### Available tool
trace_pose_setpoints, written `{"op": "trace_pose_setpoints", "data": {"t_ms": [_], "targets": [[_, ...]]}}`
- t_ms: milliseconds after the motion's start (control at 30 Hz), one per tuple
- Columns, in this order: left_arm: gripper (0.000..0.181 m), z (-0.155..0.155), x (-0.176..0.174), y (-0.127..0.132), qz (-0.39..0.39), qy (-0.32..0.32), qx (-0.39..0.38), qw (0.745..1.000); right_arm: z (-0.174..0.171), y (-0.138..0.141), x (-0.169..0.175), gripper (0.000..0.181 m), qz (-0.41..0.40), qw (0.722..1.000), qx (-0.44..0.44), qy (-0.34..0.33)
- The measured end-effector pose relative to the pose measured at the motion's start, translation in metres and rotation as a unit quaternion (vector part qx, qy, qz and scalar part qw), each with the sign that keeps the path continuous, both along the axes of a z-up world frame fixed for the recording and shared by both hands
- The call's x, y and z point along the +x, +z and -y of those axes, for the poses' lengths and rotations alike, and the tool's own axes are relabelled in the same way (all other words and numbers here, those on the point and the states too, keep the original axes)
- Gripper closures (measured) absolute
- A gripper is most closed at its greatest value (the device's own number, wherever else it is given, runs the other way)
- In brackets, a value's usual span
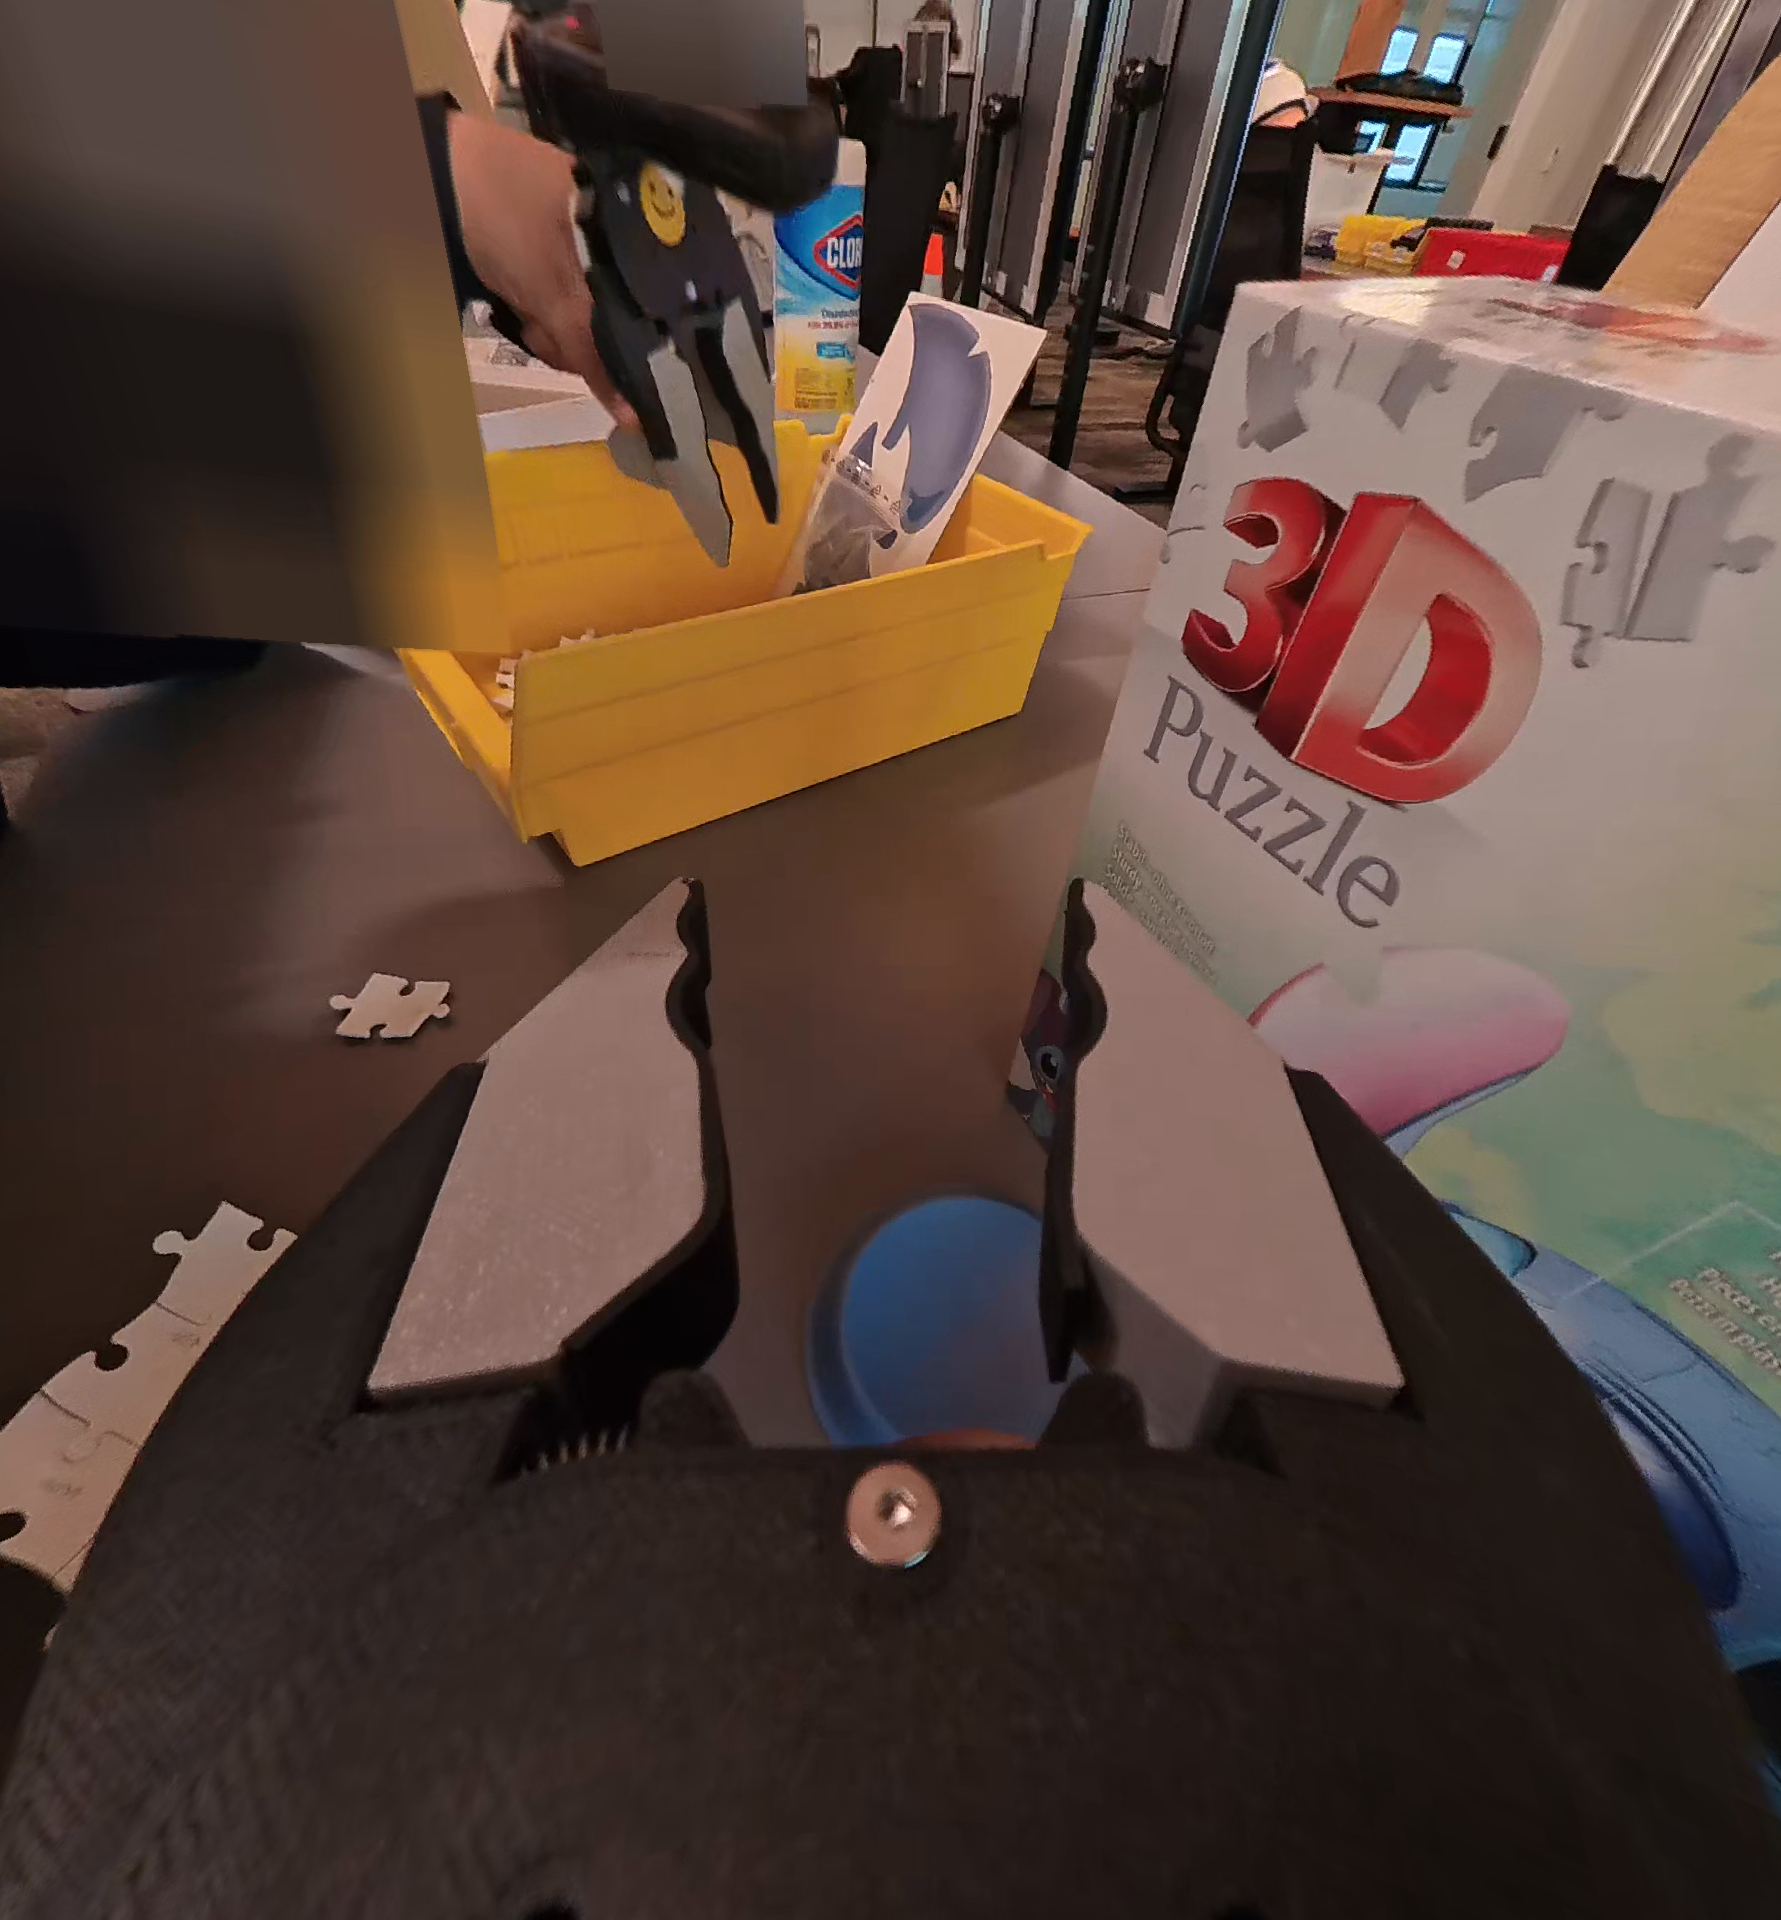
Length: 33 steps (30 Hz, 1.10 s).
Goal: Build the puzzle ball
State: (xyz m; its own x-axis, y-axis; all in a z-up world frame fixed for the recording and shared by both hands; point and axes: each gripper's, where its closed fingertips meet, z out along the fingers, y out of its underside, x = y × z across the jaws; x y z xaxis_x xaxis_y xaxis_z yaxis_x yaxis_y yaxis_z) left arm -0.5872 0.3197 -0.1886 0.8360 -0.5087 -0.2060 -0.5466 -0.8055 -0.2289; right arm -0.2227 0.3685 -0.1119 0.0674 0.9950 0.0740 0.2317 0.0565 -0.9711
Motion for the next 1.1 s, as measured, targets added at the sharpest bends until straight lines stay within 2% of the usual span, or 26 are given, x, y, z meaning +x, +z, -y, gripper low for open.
{"op": "trace_pose_setpoints", "data": {"t_ms": [67, 133, 267, 433, 600, 667, 767, 867, 933, 1033, 1100], "targets": [[0.141, -0.005, -0.005, -0.005, -0.017, 0.002, 0.004, 1.0, 0.0, 0.001, 0.001, 0.116, -0.001, 1.0, 0.003, -0.003], [0.141, -0.001, 0.012, -0.012, 0.021, -0.014, -0.026, 0.999, 0.0, 0.001, 0.002, 0.119, 0.001, 1.0, 0.008, -0.008], [0.139, -0.005, 0.013, -0.018, -0.013, 0.03, -0.054, 0.998, 0.006, 0.008, 0.003, 0.118, 0.002, 1.0, 0.02, -0.003], [0.133, 0.005, 0.004, -0.011, -0.061, 0.071, -0.102, 0.99, 0.026, 0.021, 0.011, 0.118, -0.023, 0.999, 0.013, 0.022], [0.123, 0.03, 0.007, -0.036, -0.026, 0.096, -0.209, 0.973, 0.033, 0.031, 0.019, 0.116, -0.036, 0.999, -0.008, 0.017], [0.128, 0.029, 0.004, -0.042, -0.017, 0.119, -0.23, 0.966, 0.041, 0.038, 0.022, 0.117, -0.057, 0.997, -0.035, 0.039], [0.131, 0.016, 0.0, -0.045, 0.013, 0.167, -0.223, 0.96, 0.048, 0.047, 0.028, 0.118, -0.081, 0.993, -0.06, 0.06], [0.139, 0.01, -0.005, -0.049, 0.028, 0.203, -0.226, 0.952, 0.053, 0.053, 0.033, 0.121, -0.085, 0.993, -0.046, 0.064], [0.145, 0.01, -0.008, -0.052, 0.021, 0.213, -0.232, 0.949, 0.058, 0.056, 0.036, 0.122, -0.086, 0.994, -0.029, 0.065], [0.146, 0.013, -0.008, -0.057, 0.002, 0.209, -0.233, 0.95, 0.066, 0.057, 0.036, 0.124, -0.08, 0.994, -0.009, 0.071], [0.137, 0.015, -0.007, -0.057, -0.008, 0.211, -0.232, 0.949, 0.072, 0.059, 0.037, 0.125, -0.081, 0.994, 0.0, 0.076]]}}
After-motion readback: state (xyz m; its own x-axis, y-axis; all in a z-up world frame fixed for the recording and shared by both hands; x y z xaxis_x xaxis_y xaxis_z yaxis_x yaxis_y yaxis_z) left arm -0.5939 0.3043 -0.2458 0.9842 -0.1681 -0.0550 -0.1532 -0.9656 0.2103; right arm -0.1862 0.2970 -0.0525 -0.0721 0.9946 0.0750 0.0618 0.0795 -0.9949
